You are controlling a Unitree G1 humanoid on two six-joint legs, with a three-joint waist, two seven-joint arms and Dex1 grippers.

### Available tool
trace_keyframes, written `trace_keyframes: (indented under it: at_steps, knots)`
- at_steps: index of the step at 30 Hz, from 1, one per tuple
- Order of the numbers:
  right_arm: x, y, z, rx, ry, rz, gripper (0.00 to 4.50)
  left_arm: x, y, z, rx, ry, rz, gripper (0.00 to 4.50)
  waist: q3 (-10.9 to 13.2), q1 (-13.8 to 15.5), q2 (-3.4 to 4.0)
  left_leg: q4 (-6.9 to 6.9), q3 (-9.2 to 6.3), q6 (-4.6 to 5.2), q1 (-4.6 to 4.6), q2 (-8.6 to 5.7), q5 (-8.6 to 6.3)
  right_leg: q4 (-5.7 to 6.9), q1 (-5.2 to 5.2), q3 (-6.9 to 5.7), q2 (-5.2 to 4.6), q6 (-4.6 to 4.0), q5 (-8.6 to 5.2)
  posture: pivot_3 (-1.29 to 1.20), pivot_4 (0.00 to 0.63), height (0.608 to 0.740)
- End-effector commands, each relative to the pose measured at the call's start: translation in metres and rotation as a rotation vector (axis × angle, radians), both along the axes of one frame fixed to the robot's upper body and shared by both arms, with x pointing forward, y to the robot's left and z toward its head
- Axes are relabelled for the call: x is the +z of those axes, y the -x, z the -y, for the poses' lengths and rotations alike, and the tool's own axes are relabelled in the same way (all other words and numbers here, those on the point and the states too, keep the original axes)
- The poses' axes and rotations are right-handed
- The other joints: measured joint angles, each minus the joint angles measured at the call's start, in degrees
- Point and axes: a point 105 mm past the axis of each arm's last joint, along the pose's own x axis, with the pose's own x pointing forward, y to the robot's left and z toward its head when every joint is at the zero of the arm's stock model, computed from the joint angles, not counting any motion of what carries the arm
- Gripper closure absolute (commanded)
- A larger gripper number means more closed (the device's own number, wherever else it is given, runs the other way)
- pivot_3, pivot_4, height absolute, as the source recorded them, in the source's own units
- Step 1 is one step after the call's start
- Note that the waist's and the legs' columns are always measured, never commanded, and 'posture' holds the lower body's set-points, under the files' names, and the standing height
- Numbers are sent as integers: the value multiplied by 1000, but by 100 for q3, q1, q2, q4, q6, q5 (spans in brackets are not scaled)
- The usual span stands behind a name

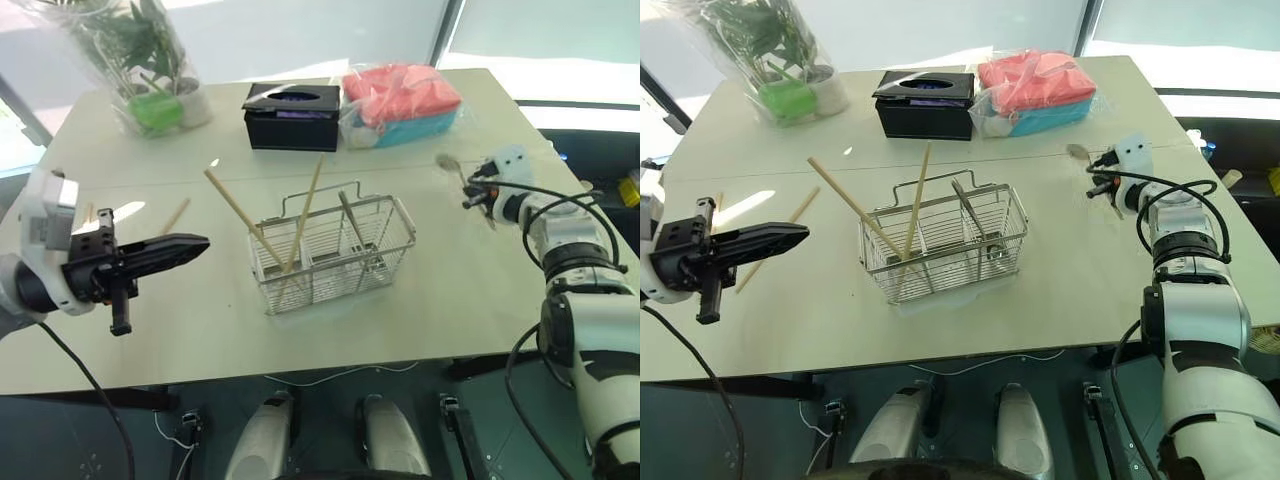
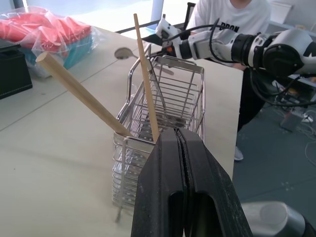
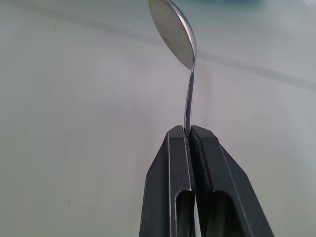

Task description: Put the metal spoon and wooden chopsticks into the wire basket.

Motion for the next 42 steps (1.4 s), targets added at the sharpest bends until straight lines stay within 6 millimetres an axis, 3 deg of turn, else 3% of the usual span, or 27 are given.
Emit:
trace_keyframes:
  at_steps: [1,4,7,11,17,29,42]
  knots:
    - [75,-1,-27,58,-60,322,4454,2,-2,-1,-1,-3,20,4500,0,-15,0,0,0,0,0,1,0,5,-2,0,0,0,0,0,150,740]
    - [106,14,-51,87,-143,466,4454,3,-5,-2,-5,-4,17,4500,0,-12,-1,-1,-5,0,0,5,1,21,-9,0,2,1,-1,0,150,740]
    - [128,42,-82,132,-264,577,4454,3,-8,-3,-13,-11,11,4500,0,39,-1,-1,-10,-1,-1,6,1,29,-14,-1,2,1,-1,0,150,740]
    - [137,75,-115,191,-365,612,4454,2,-11,-4,-24,-25,2,4500,0,64,0,-1,-13,-2,-4,7,1,34,-19,-1,1,0,-1,0,150,740]
    - [148,107,-141,252,-476,641,4454,3,-18,-7,-27,-33,-3,4500,0,55,-1,-1,-12,-16,-3,8,-8,28,-19,0,-4,-2,-2,0,150,740]
    - [113,129,-171,326,-657,503,4454,3,-21,-8,-44,-39,-10,4500,0,37,0,-9,-11,-16,-4,11,-8,28,-27,3,-4,-3,-2,0,150,740]
    - [92,149,-178,365,-707,386,4454,2,-21,-9,-45,-43,-7,4500,0,37,0,-15,-13,-17,-5,12,-9,25,-29,8,-8,-4,-2,0,150,740]
